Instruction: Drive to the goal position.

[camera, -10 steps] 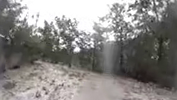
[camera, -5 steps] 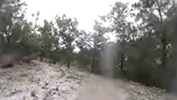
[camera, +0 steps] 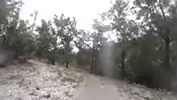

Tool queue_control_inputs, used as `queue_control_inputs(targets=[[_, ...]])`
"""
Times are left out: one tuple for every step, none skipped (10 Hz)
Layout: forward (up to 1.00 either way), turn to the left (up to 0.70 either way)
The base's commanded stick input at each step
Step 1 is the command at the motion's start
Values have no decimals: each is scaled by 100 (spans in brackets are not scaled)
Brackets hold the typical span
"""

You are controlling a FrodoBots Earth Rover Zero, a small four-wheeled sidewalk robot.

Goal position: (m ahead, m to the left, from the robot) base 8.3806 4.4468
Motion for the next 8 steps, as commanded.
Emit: queue_control_inputs(targets=[[60, 15], [60, 15], [60, 15], [60, 11], [60, 0], [60, 1], [60, 5], [60, 15]])
